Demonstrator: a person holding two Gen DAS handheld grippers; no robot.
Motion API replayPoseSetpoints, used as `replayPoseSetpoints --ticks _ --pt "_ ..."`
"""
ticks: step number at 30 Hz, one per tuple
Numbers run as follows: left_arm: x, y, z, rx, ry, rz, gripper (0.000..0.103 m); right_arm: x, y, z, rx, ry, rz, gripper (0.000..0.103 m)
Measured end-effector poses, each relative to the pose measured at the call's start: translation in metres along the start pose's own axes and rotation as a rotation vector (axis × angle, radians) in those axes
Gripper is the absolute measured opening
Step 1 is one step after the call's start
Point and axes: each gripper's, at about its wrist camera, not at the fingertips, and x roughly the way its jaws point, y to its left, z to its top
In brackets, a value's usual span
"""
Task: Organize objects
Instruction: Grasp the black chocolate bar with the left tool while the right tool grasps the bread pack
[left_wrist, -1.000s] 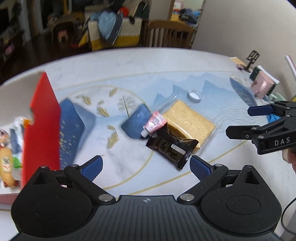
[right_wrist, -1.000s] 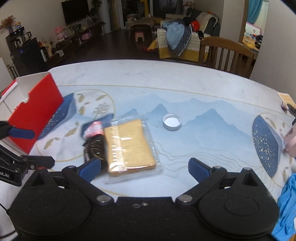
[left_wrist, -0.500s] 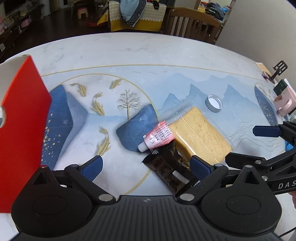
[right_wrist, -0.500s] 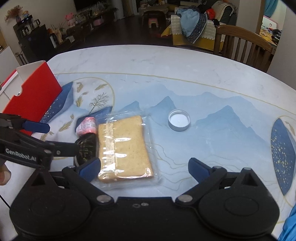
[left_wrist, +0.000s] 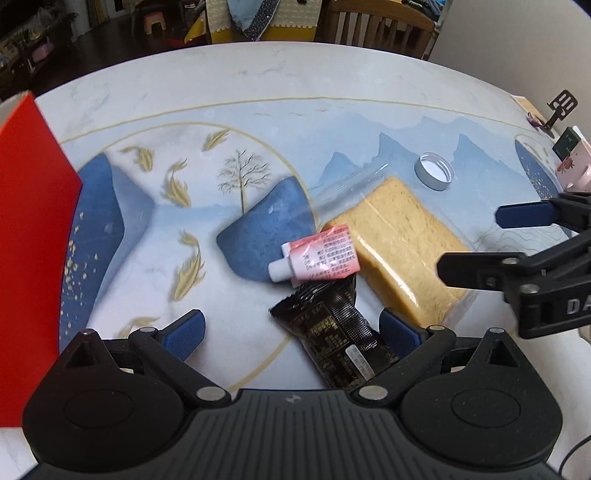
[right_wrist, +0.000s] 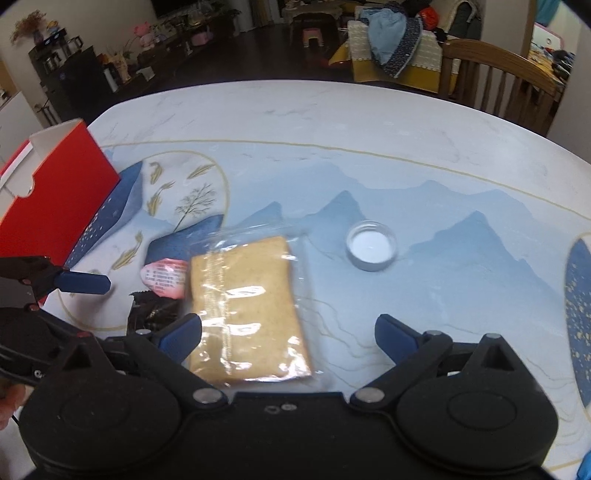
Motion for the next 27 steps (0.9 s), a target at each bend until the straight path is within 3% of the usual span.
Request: replayPoseSetpoints --ticks 11,16,21,23,27 --pt "-0.004 0.011 -0.012 0.063 -0.01 0.011 0.098 0.022 0.026 -0.003 -0.069 0.055 -0.013 0.1" --pt "-0.011 0.007 -0.019 0.124 -0.034 -0.001 0.08 0.026 0.028 -0.014 -0.087 0.074 -0.054 0.091" --pt "-0.018 0.003 -0.022 0.159 -0.04 -0.04 0.045 0.019 0.033 -0.024 -0.099 0.056 -0.078 0.082" --pt "-0.02 0.004 -0.025 0.16 -0.036 -0.054 0.038 0.015 0.034 -0.03 -0.094 0.054 -0.089 0.082" --pt "-0.025 0.01 -0.033 0.149 -0.026 -0.067 0.035 0.002 0.036 -0.046 -0.086 0.053 -0.103 0.081"
